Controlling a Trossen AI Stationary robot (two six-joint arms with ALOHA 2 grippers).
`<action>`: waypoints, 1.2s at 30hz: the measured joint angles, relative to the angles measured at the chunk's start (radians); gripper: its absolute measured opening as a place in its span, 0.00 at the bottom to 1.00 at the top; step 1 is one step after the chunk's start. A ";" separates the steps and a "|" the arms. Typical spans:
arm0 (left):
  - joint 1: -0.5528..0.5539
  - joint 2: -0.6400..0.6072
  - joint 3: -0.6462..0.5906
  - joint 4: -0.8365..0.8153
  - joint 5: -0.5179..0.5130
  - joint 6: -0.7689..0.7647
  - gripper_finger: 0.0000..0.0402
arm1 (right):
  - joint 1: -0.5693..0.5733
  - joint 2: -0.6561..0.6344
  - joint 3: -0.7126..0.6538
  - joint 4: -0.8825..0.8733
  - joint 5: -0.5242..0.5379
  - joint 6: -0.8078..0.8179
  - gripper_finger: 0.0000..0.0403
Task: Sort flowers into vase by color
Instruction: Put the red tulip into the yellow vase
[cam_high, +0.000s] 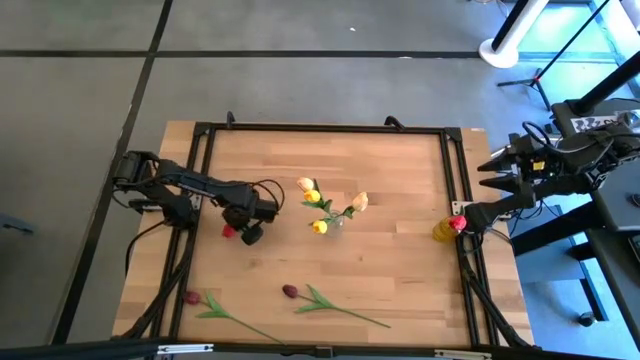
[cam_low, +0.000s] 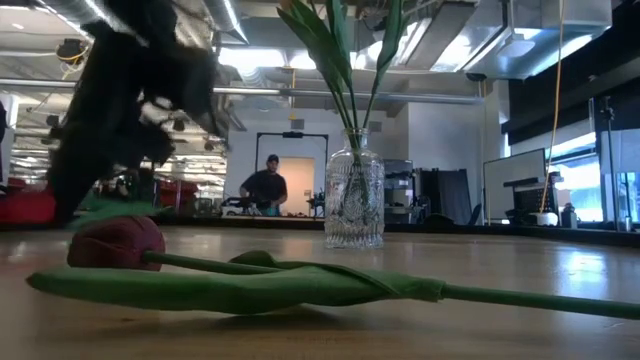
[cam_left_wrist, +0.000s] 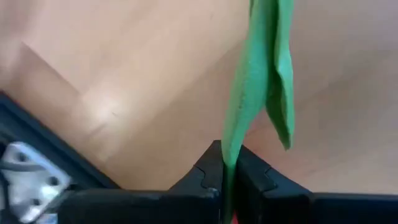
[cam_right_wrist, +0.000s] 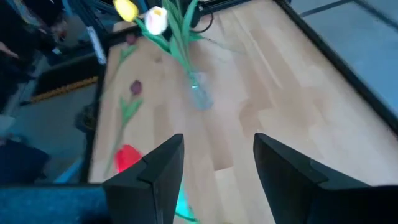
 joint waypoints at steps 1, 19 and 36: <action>-0.001 -0.007 0.029 -0.030 -0.035 0.000 0.03 | 0.000 0.000 0.006 0.005 -0.004 0.011 0.48; 0.116 -0.169 0.699 0.114 -0.938 0.583 0.01 | 0.000 0.172 0.081 0.325 0.266 0.144 0.48; 0.366 -0.151 0.732 1.105 -0.587 2.291 0.01 | -0.205 0.355 0.081 0.565 0.089 0.528 0.48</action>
